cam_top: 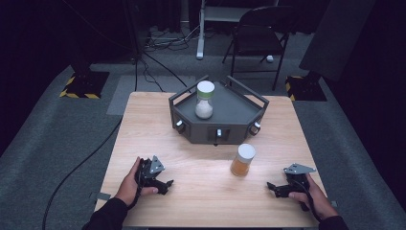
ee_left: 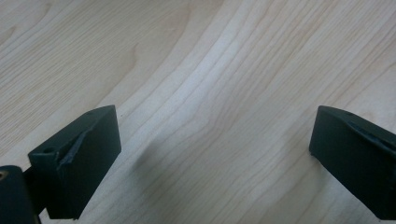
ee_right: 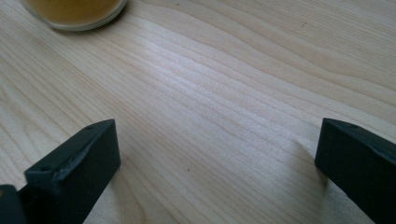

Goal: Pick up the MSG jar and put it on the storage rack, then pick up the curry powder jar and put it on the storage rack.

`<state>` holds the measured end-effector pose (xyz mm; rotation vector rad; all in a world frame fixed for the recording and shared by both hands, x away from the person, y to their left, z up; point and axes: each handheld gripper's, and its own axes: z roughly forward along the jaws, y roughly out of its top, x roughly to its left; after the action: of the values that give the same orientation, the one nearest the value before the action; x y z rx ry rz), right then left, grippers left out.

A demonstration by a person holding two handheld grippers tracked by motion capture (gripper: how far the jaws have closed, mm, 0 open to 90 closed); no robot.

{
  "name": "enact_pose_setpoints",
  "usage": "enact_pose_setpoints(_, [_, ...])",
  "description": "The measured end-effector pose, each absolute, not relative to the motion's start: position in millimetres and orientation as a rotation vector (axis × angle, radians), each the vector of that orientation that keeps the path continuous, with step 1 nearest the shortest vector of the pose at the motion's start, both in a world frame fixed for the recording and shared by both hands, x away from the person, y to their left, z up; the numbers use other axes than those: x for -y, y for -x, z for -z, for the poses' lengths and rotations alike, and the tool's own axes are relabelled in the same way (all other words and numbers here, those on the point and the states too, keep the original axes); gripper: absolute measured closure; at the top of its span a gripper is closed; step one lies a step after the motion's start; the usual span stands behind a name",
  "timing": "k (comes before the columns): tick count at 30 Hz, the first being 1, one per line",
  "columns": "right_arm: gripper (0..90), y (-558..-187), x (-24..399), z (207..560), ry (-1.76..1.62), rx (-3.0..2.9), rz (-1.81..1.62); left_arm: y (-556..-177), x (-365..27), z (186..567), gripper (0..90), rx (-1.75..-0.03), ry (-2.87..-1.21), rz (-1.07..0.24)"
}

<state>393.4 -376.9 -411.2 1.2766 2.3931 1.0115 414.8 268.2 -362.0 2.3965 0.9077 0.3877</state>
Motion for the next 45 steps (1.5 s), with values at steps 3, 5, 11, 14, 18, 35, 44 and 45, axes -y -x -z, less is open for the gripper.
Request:
enact_pose_setpoints(3, [0.0,-393,377,411,-1.277,-2.393,-1.012,-415,-270,363,1.5,-0.907,-2.395,-0.388])
enact_pose_setpoints(5, [0.0,-393,377,411,-1.277,-2.393,-1.012,-415,-271,363,1.3,-0.911,-2.392,-0.391])
enact_pose_setpoints(11, [0.0,-394,377,411,-1.278,-2.394,-1.012,-417,-278,367,1.1,-0.934,-2.359,-0.351])
enact_pose_setpoints(14, [0.0,-394,377,411,-1.277,-2.395,-1.013,-418,-281,369,0.5,-0.944,-2.348,-0.34])
enact_pose_setpoints(18, [0.0,-394,377,411,-1.276,-2.396,-1.013,-418,-286,370,0.5,-0.958,-2.334,-0.317])
enact_pose_setpoints(35, [0.0,-398,378,412,-1.253,-2.411,-1.021,-416,-294,369,0.3,-0.984,-2.328,-0.281])
enact_pose_setpoints(44, [0.0,-399,378,412,-1.25,-2.413,-1.021,-416,-294,369,0.3,-0.982,-2.328,-0.281])
enact_pose_setpoints(45, [0.0,-399,378,412,-1.251,-2.413,-1.022,-416,-294,369,0.3,-0.983,-2.327,-0.282])
